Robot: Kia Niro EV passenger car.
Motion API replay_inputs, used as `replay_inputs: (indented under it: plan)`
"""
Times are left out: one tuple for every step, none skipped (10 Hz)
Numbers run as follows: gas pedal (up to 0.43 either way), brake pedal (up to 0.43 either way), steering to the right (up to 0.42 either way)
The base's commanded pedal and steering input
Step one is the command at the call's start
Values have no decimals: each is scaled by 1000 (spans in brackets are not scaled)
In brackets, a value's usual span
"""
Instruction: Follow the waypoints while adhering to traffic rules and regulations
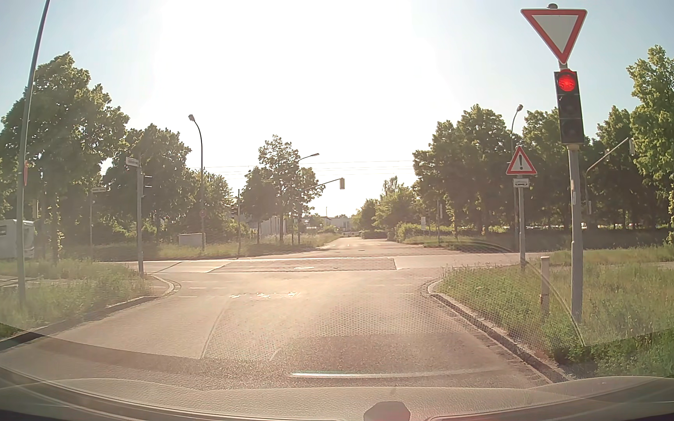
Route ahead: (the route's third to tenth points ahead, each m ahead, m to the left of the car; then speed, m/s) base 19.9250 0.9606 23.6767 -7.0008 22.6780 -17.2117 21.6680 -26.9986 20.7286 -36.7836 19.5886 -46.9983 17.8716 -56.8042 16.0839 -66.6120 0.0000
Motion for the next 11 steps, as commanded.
replay_inputs:
  plan:
    - [0, 305, -17]
    - [0, 305, -17]
    - [0, 305, -17]
    - [0, 305, -17]
    - [0, 305, -18]
    - [0, 305, -18]
    - [0, 305, -18]
    - [0, 305, -18]
    - [0, 305, -18]
    - [0, 305, -18]
    - [0, 305, -18]
